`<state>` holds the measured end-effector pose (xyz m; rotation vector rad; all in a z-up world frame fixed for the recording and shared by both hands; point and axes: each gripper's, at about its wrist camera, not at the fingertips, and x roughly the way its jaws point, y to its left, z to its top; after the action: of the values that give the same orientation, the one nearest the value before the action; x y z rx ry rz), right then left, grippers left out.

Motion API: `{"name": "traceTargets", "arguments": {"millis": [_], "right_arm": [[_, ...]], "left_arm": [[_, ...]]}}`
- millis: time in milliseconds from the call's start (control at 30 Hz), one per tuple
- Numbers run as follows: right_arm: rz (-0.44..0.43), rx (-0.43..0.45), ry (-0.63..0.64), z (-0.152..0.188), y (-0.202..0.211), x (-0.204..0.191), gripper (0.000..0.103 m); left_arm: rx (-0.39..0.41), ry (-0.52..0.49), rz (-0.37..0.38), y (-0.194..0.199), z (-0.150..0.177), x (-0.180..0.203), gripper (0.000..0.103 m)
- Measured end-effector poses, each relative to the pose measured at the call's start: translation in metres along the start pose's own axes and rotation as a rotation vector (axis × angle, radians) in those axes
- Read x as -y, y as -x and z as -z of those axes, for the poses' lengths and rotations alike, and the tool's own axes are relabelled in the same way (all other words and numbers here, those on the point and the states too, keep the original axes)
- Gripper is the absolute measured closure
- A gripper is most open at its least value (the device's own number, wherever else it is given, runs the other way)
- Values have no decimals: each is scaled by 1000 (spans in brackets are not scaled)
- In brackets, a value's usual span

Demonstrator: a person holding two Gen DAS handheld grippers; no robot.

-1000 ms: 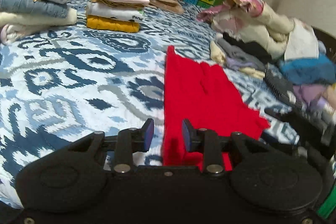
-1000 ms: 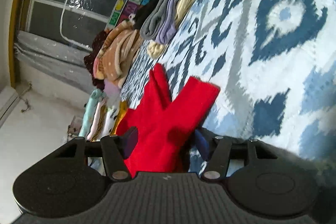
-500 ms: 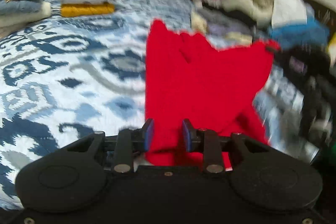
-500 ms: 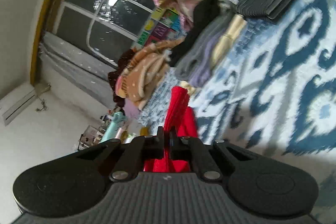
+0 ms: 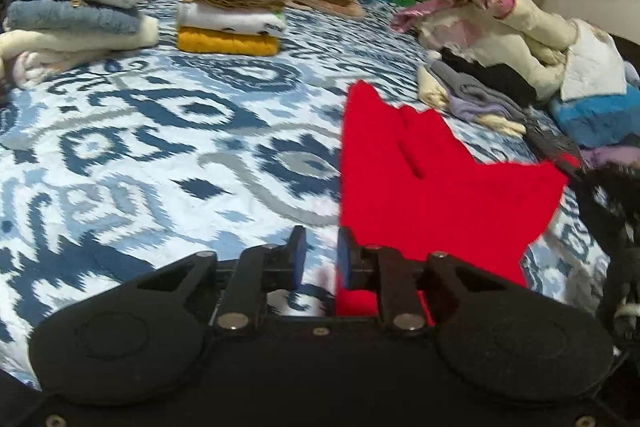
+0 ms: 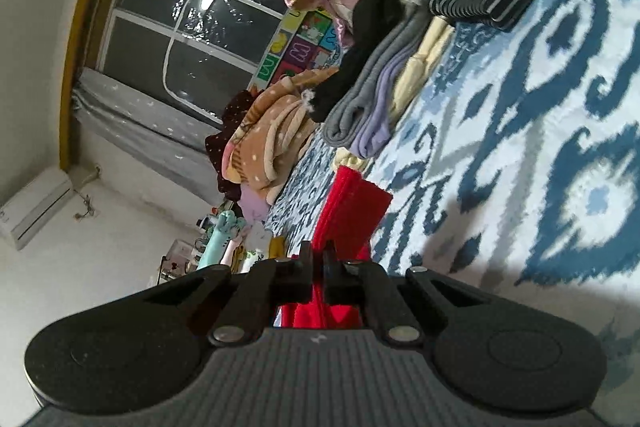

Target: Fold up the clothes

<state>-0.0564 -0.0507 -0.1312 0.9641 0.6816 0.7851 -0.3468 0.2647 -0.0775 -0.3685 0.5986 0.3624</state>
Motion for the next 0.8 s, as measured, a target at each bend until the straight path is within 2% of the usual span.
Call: {"name": "traceTargets", "arguments": {"millis": [133, 233, 333, 567, 667, 800], "right_arm": [[-35, -1, 3, -4, 2, -1, 97], [-36, -3, 35, -8, -1, -5, 97], [-26, -5, 23, -13, -5, -1, 97], [-11, -11, -18, -14, -7, 8, 97], [-35, -3, 14, -16, -8, 1, 97], [-32, 7, -19, -20, -9, 8, 97]], "left_arm": [[-31, -79, 46, -10, 13, 19, 92], [-47, -98, 61, -11, 19, 24, 92], [-23, -78, 53, -6, 13, 17, 92], [33, 125, -34, 8, -11, -36, 92], [23, 128, -29, 8, -9, -36, 92], [6, 89, -5, 6, -6, -24, 92]]}}
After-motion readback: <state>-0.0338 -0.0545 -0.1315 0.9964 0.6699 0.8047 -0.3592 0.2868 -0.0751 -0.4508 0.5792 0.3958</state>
